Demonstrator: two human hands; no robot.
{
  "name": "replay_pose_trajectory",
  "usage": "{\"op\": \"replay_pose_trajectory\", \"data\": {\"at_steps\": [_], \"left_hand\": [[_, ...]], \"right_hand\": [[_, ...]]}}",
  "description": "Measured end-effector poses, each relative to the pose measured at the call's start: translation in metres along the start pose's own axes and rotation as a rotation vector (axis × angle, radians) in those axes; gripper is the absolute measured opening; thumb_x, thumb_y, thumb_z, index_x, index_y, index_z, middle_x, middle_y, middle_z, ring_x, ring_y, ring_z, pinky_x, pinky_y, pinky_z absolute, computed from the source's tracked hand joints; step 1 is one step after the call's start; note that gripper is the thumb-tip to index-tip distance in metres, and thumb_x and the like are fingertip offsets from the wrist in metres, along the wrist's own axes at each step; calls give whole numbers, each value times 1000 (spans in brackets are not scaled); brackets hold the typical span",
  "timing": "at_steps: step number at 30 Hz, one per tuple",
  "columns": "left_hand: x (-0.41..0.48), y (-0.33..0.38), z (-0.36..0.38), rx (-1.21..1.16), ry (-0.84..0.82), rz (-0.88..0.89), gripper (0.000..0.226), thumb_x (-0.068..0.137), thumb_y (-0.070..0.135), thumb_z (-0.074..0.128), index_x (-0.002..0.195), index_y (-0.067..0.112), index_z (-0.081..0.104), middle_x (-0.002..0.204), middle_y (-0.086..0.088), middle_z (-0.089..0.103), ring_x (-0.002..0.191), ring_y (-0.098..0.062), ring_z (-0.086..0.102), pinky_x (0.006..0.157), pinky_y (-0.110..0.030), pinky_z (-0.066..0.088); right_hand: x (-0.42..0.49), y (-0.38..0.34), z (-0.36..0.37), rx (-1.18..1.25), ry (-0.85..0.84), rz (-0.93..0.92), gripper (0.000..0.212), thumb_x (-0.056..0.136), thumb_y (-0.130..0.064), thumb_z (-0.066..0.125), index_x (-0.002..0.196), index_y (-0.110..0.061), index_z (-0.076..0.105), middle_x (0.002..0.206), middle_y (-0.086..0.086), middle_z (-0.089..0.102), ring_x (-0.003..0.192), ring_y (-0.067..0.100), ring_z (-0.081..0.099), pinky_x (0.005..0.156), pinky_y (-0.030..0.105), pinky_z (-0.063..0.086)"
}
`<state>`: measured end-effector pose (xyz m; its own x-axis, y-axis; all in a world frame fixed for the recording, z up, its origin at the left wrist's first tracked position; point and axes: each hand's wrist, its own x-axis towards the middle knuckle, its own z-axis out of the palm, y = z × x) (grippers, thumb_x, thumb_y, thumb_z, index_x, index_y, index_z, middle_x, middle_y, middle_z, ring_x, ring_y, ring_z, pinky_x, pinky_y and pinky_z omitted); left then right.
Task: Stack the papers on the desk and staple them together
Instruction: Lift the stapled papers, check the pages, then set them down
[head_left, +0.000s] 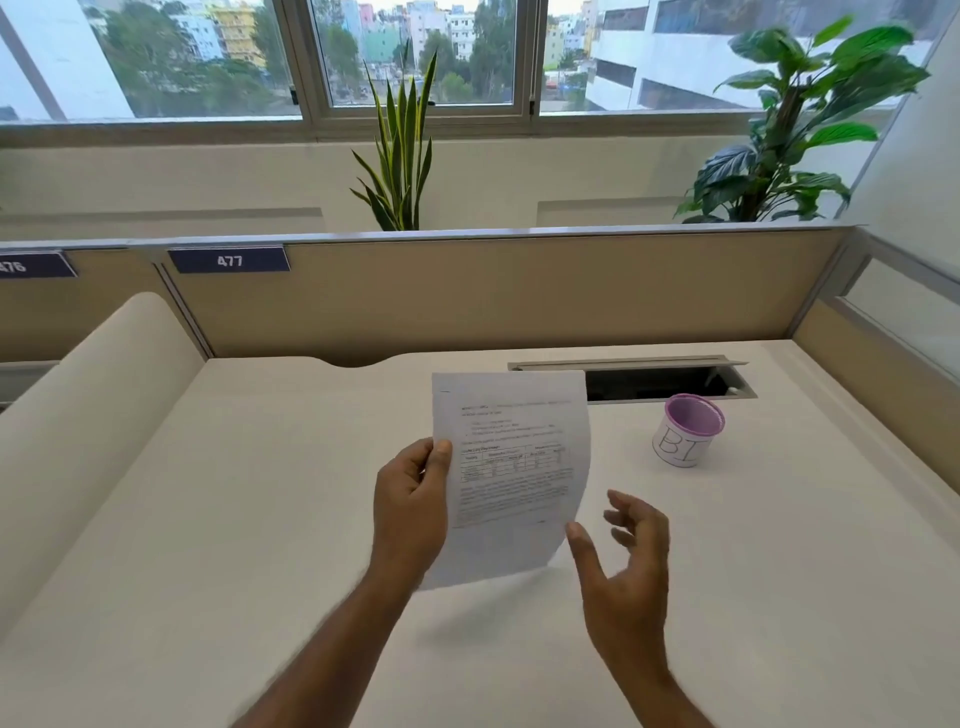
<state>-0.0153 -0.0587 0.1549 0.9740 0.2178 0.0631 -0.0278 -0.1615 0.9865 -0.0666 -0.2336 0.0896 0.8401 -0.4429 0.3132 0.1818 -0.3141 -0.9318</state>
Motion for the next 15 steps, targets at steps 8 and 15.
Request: {"op": "replay_pose_trajectory", "data": {"at_steps": [8,15], "left_hand": [[-46,37,24,-106,-43,165,28,87,40,53,105,30,72,109,15,72,104,-14,68,78,-24,59],[-71,39,35,-42,-86,237,41,82,53,48,114,34,65,126,24,61,123,-4,53,100,-31,52]], "right_hand": [[9,-78,14,371,-505,165,76,64,-75,63,130,-41,45,127,-23,60,122,6,57,95,27,53],[23,-79,1,418,-378,304,31,85,-36,53,114,-31,62,106,-11,74,96,20,72,74,35,61]]}}
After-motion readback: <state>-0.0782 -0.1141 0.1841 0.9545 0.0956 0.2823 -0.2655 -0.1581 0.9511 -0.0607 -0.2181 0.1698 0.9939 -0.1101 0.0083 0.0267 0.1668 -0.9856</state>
